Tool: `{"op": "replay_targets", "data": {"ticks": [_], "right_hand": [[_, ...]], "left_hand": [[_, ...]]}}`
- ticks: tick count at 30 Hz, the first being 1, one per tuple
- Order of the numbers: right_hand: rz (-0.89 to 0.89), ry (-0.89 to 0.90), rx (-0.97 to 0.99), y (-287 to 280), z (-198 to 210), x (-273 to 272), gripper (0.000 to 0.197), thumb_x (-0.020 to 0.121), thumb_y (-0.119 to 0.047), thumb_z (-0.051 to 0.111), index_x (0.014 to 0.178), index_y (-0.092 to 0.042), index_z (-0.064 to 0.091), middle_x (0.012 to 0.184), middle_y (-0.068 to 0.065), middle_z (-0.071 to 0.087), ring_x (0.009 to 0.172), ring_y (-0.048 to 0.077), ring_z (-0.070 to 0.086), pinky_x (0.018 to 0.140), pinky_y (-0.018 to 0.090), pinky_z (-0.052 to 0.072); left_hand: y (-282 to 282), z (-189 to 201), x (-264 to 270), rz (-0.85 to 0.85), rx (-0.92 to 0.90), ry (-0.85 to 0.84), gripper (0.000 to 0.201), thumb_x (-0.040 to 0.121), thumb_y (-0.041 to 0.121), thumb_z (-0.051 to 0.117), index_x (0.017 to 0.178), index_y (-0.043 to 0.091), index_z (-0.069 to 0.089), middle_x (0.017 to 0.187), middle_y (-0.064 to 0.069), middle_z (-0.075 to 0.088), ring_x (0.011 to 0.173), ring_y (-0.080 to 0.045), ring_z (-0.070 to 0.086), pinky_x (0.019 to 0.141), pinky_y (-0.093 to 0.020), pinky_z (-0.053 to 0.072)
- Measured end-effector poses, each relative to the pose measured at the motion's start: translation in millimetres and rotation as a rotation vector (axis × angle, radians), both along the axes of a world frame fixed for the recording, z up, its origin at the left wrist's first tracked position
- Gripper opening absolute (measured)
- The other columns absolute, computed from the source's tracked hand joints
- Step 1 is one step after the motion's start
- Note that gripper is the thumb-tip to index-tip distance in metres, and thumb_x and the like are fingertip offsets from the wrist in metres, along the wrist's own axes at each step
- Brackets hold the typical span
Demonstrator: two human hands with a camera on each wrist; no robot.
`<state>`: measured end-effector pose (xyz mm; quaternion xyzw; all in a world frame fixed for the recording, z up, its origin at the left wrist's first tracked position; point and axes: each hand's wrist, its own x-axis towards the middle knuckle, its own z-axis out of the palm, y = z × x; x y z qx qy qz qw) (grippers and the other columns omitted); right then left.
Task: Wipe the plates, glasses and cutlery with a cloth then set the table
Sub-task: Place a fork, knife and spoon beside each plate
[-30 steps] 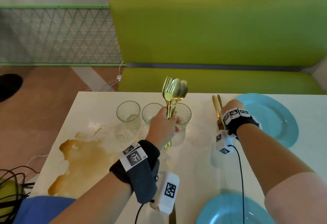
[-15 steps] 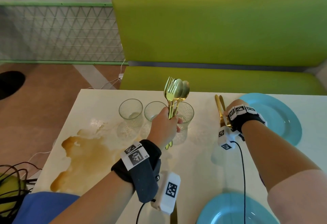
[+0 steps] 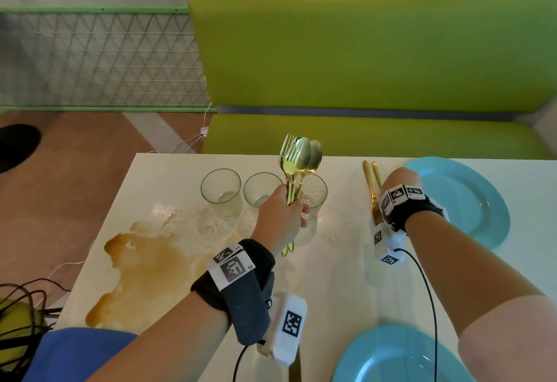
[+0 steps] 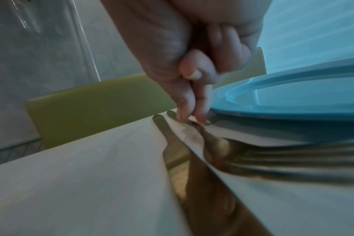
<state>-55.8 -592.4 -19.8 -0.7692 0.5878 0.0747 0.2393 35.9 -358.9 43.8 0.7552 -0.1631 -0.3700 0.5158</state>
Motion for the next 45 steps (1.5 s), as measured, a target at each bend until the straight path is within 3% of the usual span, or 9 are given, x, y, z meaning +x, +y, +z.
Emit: {"op": "replay_targets", "data": {"ticks": [3, 5, 11, 18, 23, 27, 31, 40, 45], "right_hand": [[-0.033, -0.039, -0.046, 14.2, 21.0, 2.4, 0.019, 0.091, -0.016, 0.054, 0.091, 0.001, 0.063, 0.094, 0.017, 0.063, 0.095, 0.035, 0.061, 0.065, 0.031, 0.046], [0.015, 0.023, -0.121, 24.7, 37.8, 4.9, 0.037, 0.092, -0.029, 0.053, 0.065, -0.004, 0.054, 0.070, 0.009, 0.056, 0.078, 0.029, 0.058, 0.066, 0.031, 0.046], [0.255, -0.292, -0.048, 85.2, 91.5, -6.2, 0.022, 0.087, -0.030, 0.060, 0.092, -0.013, 0.073, 0.097, 0.003, 0.071, 0.086, 0.022, 0.064, 0.087, 0.036, 0.052], [0.248, -0.457, -0.042, 140.4, 124.2, -34.5, 0.017, 0.084, -0.033, 0.064, 0.090, -0.018, 0.072, 0.078, -0.007, 0.064, 0.072, 0.009, 0.057, 0.075, 0.028, 0.054], [0.269, -0.385, -0.013, 167.9, 136.4, -48.1, 0.021, 0.084, -0.038, 0.063, 0.075, -0.021, 0.070, 0.056, -0.012, 0.053, 0.051, 0.003, 0.046, 0.049, 0.016, 0.036], [0.147, -0.372, 0.070, 180.6, 139.2, -61.3, 0.029, 0.084, -0.036, 0.064, 0.062, -0.017, 0.063, 0.052, -0.005, 0.050, 0.047, 0.010, 0.043, 0.050, 0.022, 0.040], [0.010, -0.408, 0.147, 191.7, 142.9, -79.6, 0.027, 0.084, -0.034, 0.065, 0.069, -0.012, 0.063, 0.049, 0.000, 0.047, 0.042, 0.012, 0.039, 0.044, 0.020, 0.035], [-0.253, -0.571, 0.217, 195.8, 120.6, -123.4, 0.029, 0.087, -0.025, 0.062, 0.060, -0.015, 0.058, 0.071, 0.017, 0.060, 0.045, 0.017, 0.044, 0.042, 0.025, 0.033], [-0.415, -0.776, 0.246, 180.0, 115.4, -153.7, 0.028, 0.090, -0.018, 0.058, 0.062, -0.012, 0.057, 0.062, 0.003, 0.059, 0.028, 0.007, 0.034, 0.033, 0.016, 0.025]], "left_hand": [[1.2, 2.3, -3.0, -0.002, -0.020, 0.025, 0.009, 0.099, 0.014, 0.041, 0.103, 0.014, 0.050, 0.081, 0.003, 0.062, 0.057, -0.009, 0.052, 0.047, -0.014, 0.042], [1.7, 5.4, -6.3, 0.004, -0.043, 0.055, 0.009, 0.100, 0.014, 0.040, 0.103, 0.015, 0.048, 0.080, 0.003, 0.063, 0.053, -0.007, 0.053, 0.044, -0.014, 0.042], [1.8, 18.4, -24.2, 0.016, -0.082, 0.156, 0.015, 0.100, 0.013, 0.037, 0.090, 0.019, 0.046, 0.077, -0.001, 0.065, 0.046, -0.007, 0.056, 0.046, -0.019, 0.042], [11.1, 32.7, -46.8, -0.126, -0.109, 0.151, 0.014, 0.101, 0.016, 0.033, 0.108, 0.012, 0.045, 0.082, -0.001, 0.062, 0.057, -0.012, 0.052, 0.053, -0.023, 0.040], [26.0, 37.1, -62.7, -0.333, -0.125, 0.070, 0.011, 0.101, 0.016, 0.035, 0.108, 0.016, 0.044, 0.083, 0.002, 0.056, 0.057, -0.010, 0.047, 0.051, -0.020, 0.038], [32.1, 29.8, -75.9, -0.467, -0.131, 0.044, 0.016, 0.100, 0.018, 0.038, 0.115, 0.019, 0.044, 0.082, 0.002, 0.053, 0.059, -0.011, 0.042, 0.054, -0.021, 0.035], [35.0, 27.6, -88.6, -0.536, -0.169, 0.049, 0.015, 0.097, 0.010, 0.038, 0.105, 0.020, 0.047, 0.082, 0.001, 0.053, 0.058, -0.012, 0.040, 0.053, -0.024, 0.032], [34.0, 31.2, -123.6, -0.533, -0.235, 0.214, 0.029, 0.097, 0.007, 0.027, 0.091, 0.017, 0.053, 0.075, -0.004, 0.048, 0.049, -0.013, 0.038, 0.045, -0.022, 0.031], [21.0, 24.3, -142.4, -0.461, -0.145, 0.201, 0.025, 0.097, 0.006, 0.030, 0.089, 0.015, 0.052, 0.076, -0.006, 0.050, 0.055, -0.015, 0.042, 0.050, -0.024, 0.034]]}}
